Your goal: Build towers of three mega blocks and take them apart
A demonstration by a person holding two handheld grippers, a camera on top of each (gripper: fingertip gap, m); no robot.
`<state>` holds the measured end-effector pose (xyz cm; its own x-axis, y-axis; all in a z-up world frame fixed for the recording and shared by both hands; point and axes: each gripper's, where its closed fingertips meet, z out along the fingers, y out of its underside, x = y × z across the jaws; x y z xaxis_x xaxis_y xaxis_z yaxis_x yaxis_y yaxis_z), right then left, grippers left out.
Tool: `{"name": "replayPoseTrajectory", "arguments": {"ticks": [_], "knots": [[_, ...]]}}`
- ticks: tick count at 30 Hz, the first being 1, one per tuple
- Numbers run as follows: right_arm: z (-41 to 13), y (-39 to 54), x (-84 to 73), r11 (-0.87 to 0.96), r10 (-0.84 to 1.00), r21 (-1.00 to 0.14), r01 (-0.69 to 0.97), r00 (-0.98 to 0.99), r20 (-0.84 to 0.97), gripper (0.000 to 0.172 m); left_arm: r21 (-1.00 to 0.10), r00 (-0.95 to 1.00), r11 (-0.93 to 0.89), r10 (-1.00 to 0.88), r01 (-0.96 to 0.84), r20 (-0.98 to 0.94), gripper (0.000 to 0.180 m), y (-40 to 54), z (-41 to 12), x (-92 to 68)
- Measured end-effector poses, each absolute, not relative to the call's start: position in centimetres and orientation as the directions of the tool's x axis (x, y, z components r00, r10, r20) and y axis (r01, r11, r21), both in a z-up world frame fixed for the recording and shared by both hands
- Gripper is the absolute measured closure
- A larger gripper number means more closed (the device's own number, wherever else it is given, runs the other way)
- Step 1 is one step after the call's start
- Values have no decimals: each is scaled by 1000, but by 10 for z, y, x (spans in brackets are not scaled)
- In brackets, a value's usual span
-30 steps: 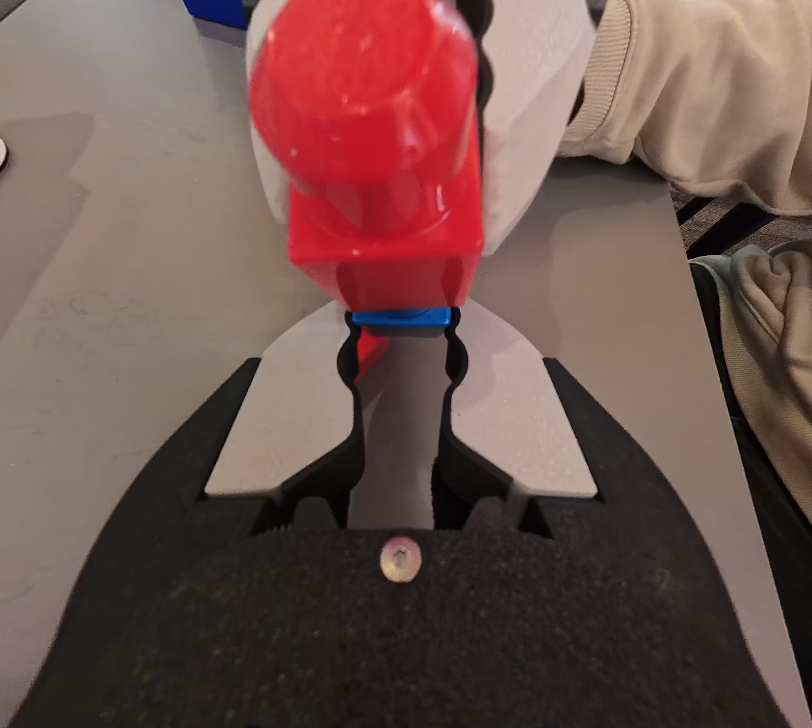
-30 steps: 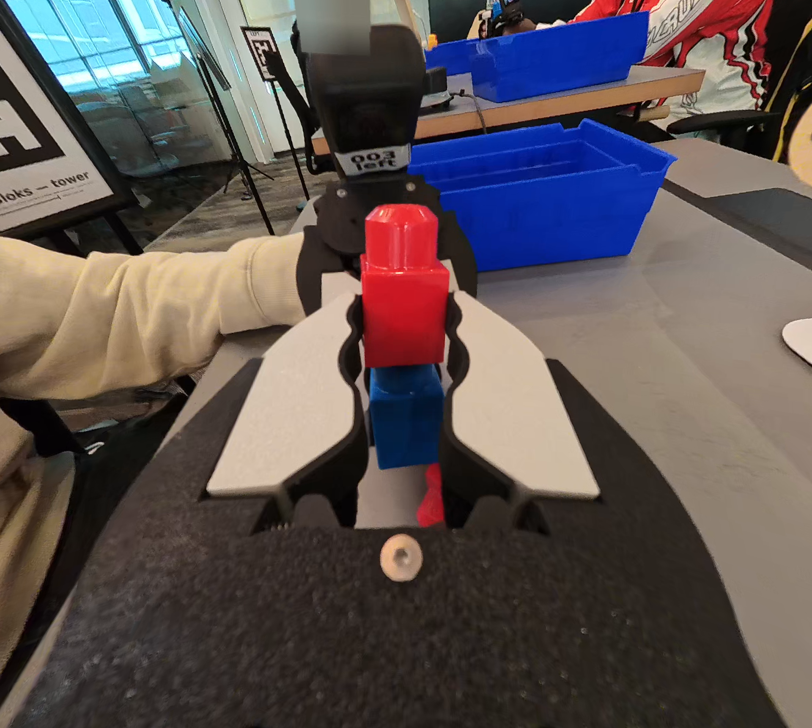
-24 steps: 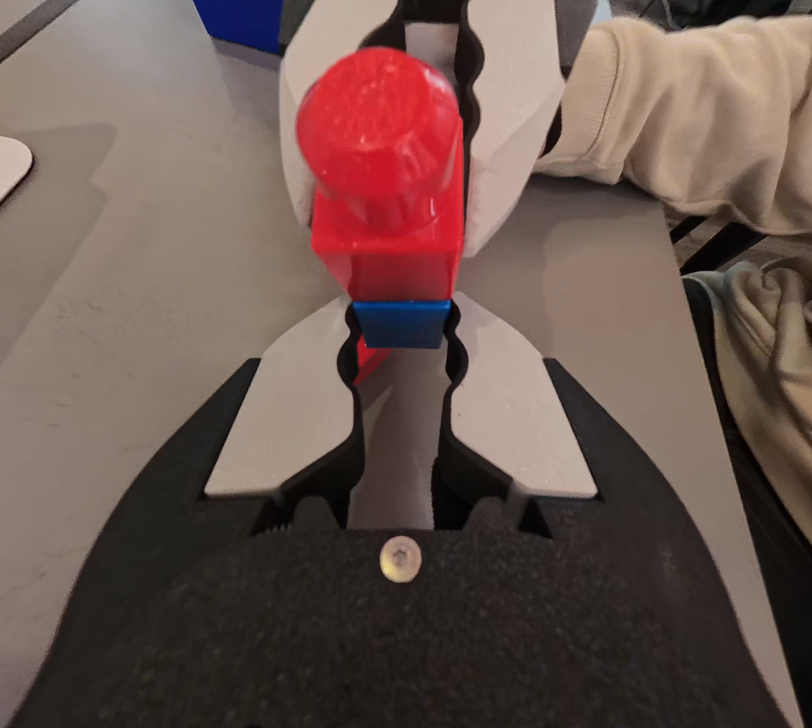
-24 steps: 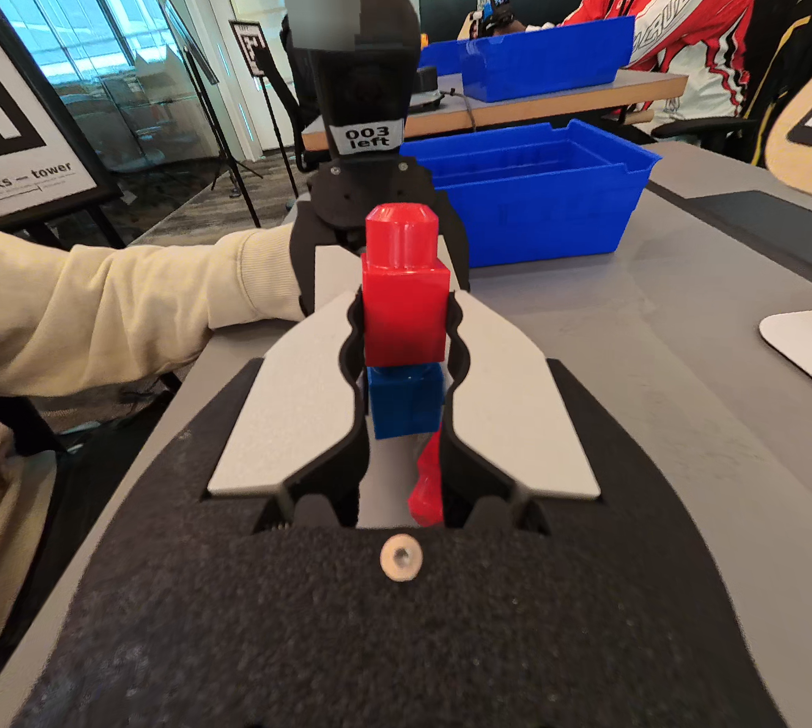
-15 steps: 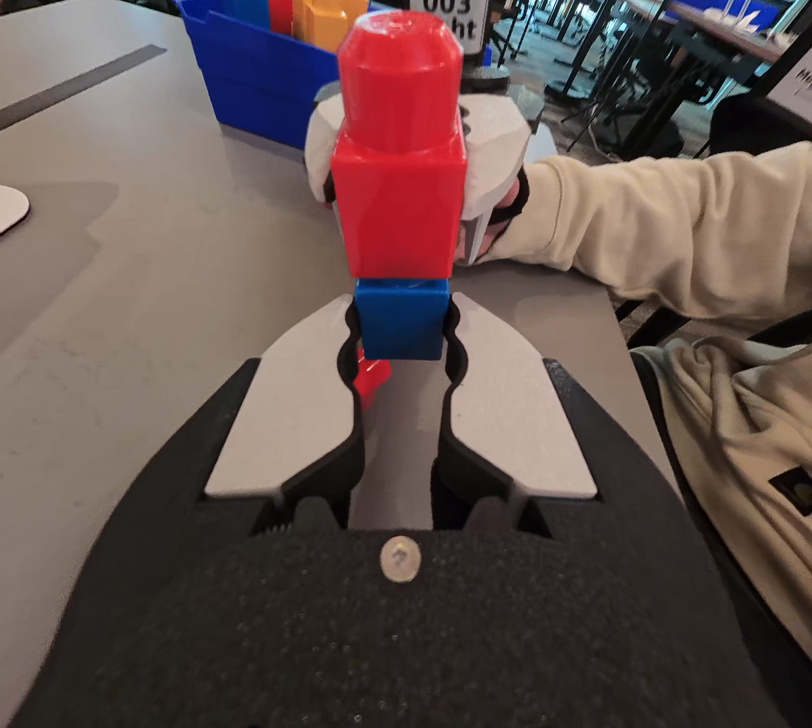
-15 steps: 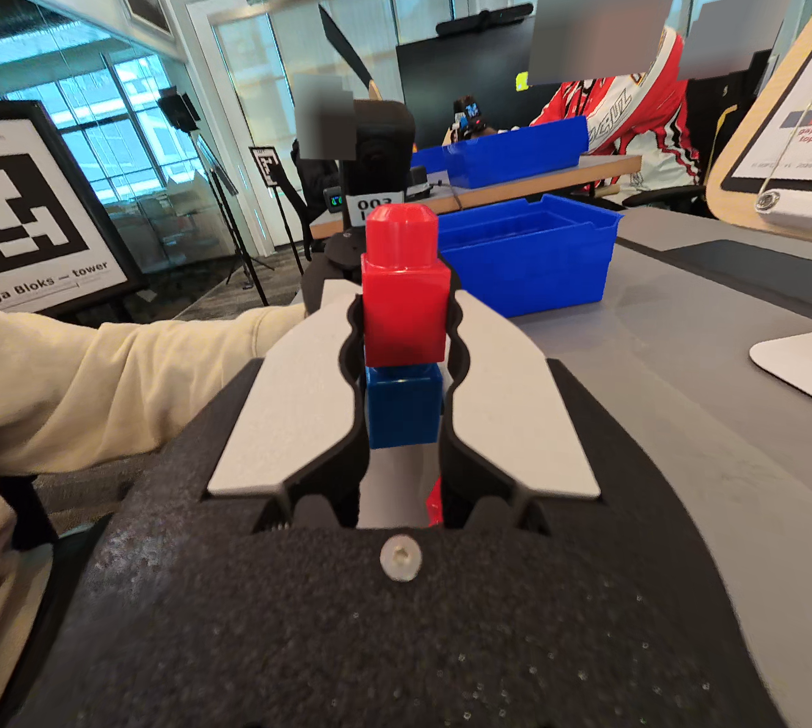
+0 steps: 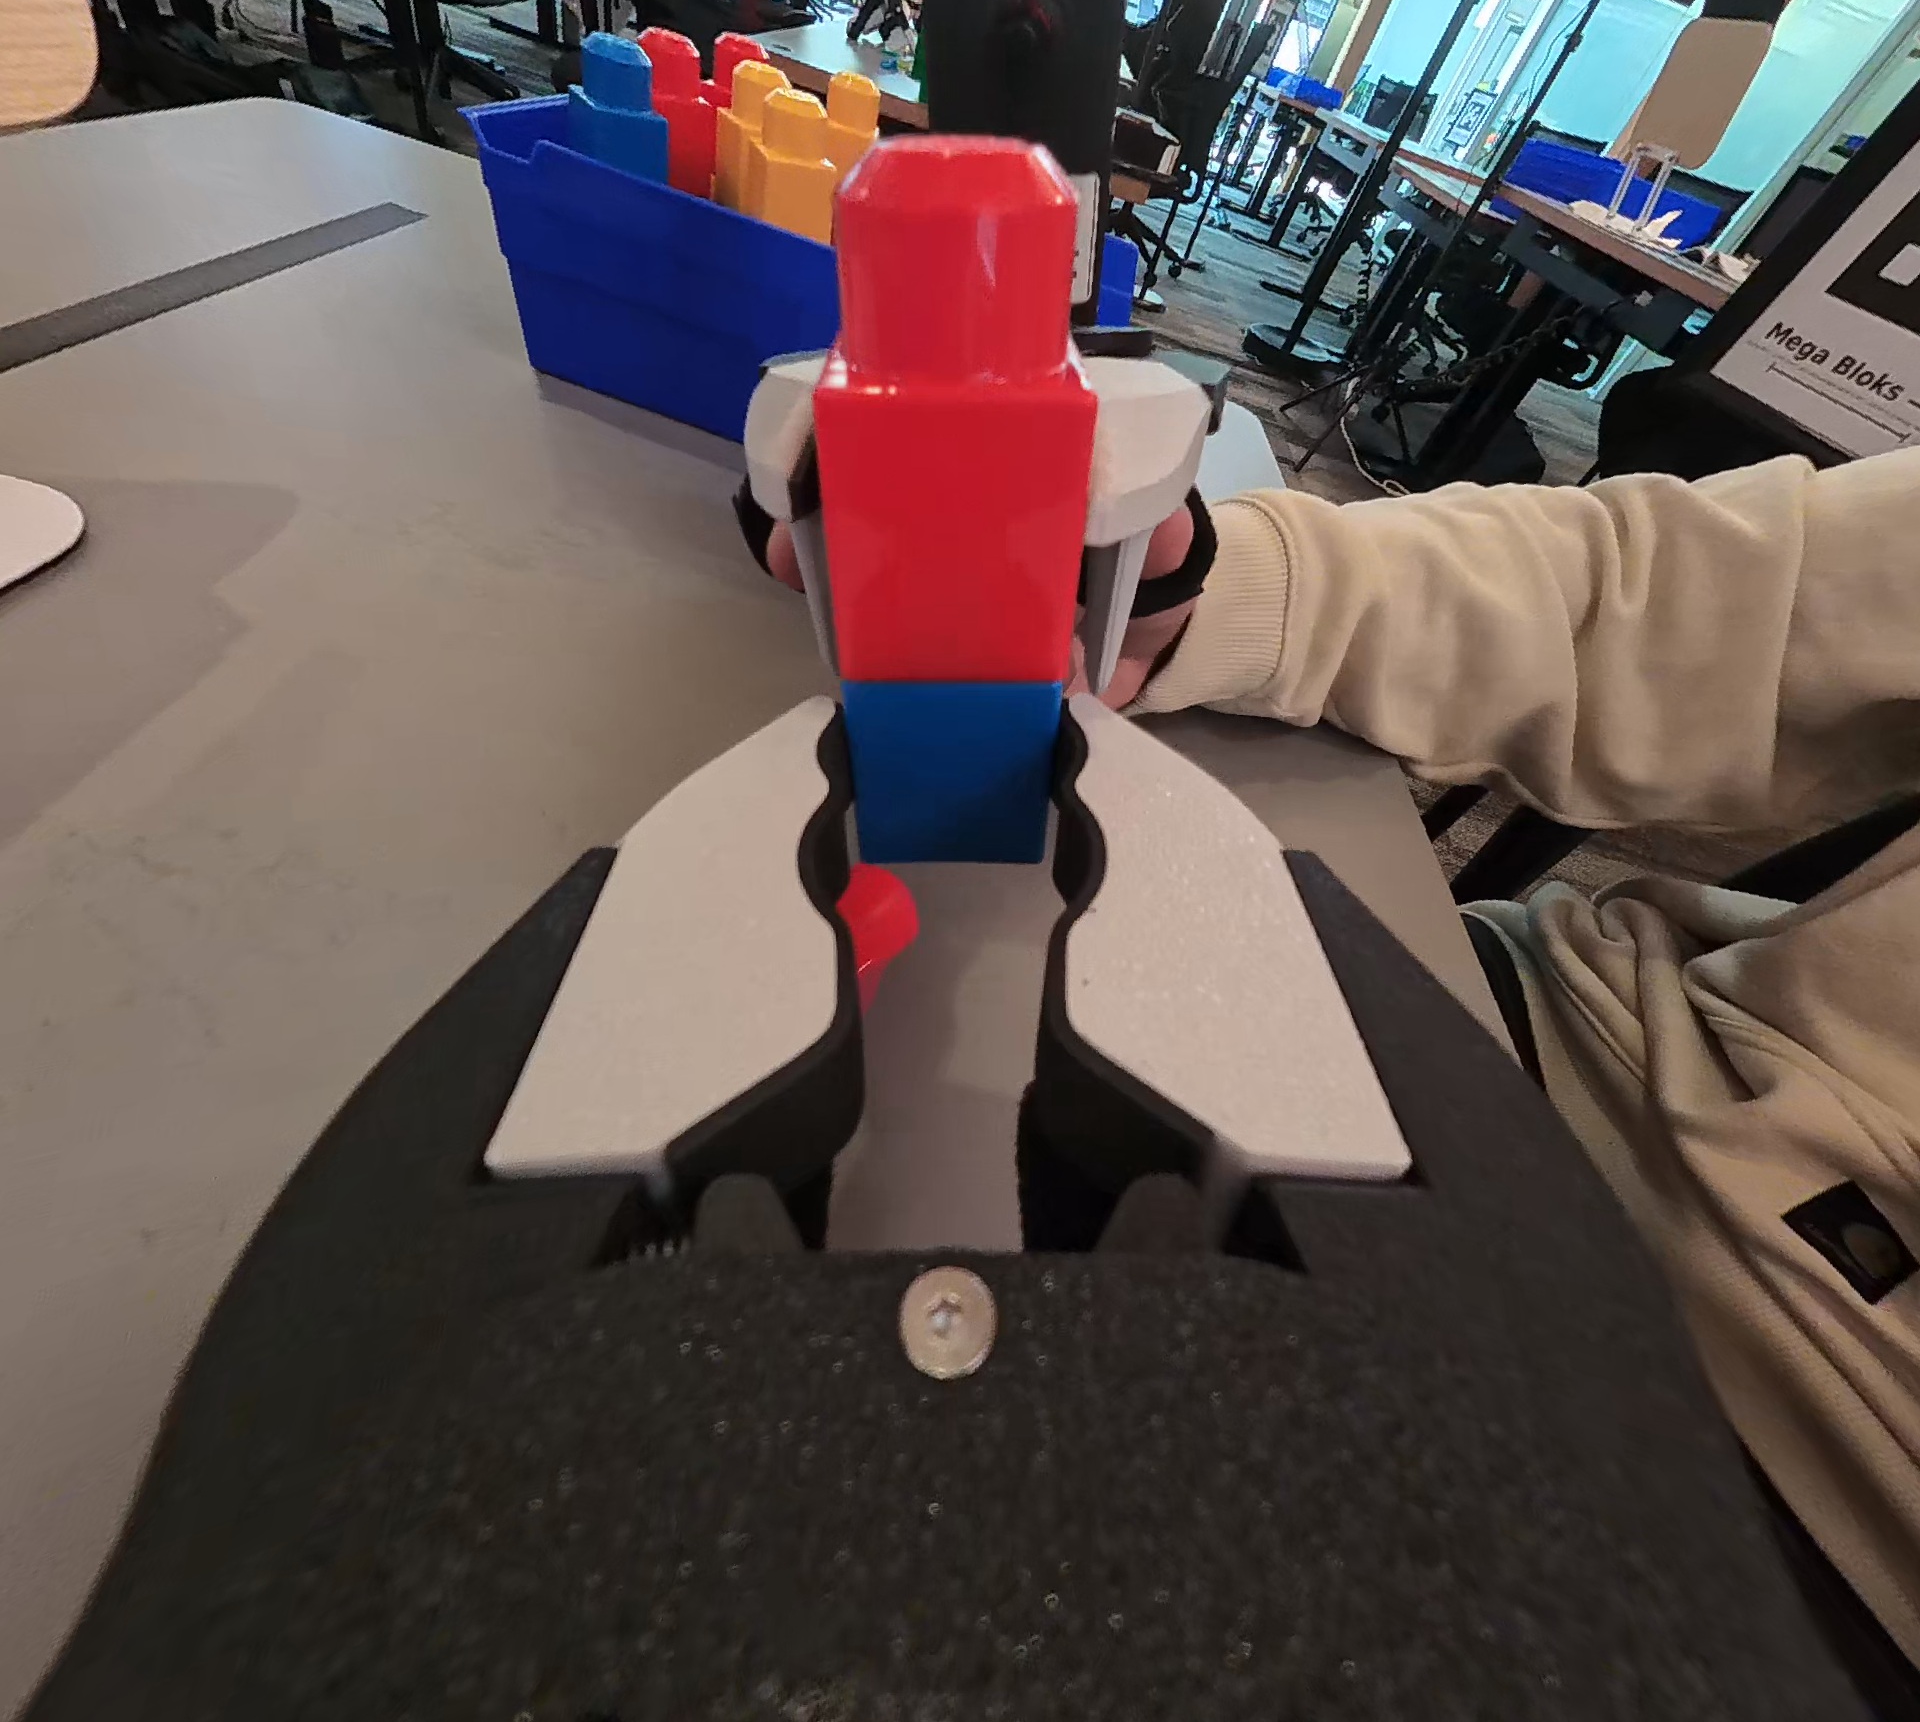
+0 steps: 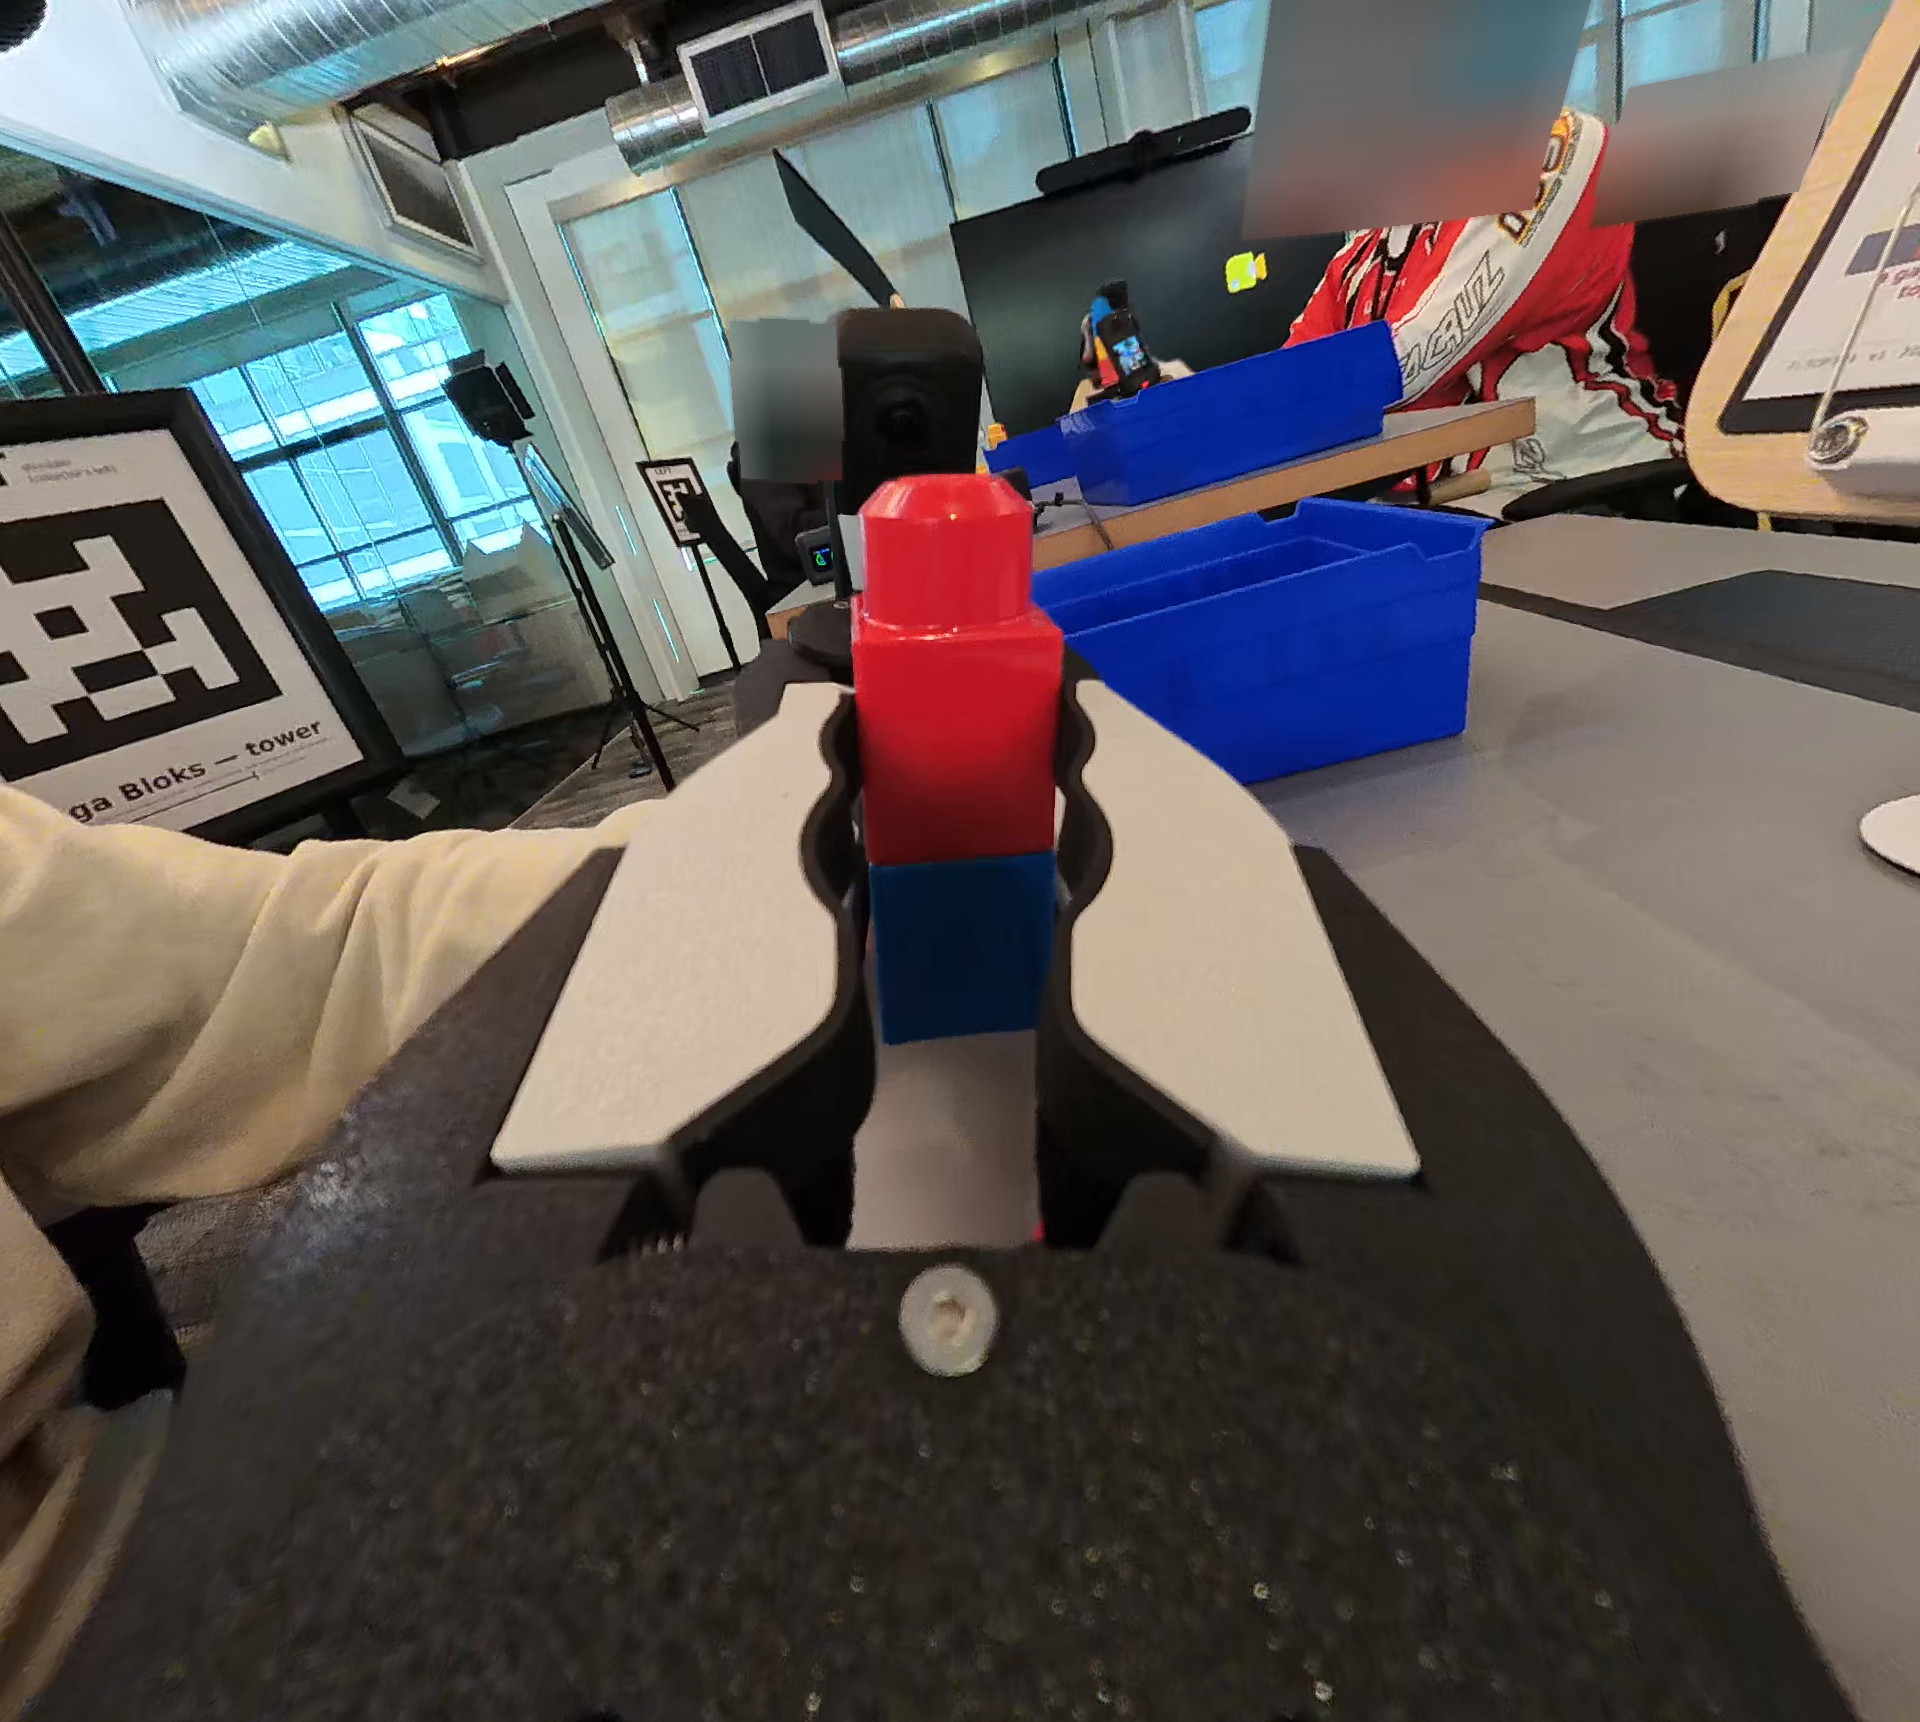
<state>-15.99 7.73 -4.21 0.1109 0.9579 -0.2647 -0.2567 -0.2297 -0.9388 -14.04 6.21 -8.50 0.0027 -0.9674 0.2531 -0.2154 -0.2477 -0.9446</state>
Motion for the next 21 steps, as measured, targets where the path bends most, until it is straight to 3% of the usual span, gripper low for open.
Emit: {"name": "replayPoseTrajectory", "arguments": {"ticks": [21], "knots": [[-42, 69, -151, -226, 962, -942, -248, 98, -256, 131, -942, -56, -288, -952, -171, 301, 144, 58, -74, -146]]}}
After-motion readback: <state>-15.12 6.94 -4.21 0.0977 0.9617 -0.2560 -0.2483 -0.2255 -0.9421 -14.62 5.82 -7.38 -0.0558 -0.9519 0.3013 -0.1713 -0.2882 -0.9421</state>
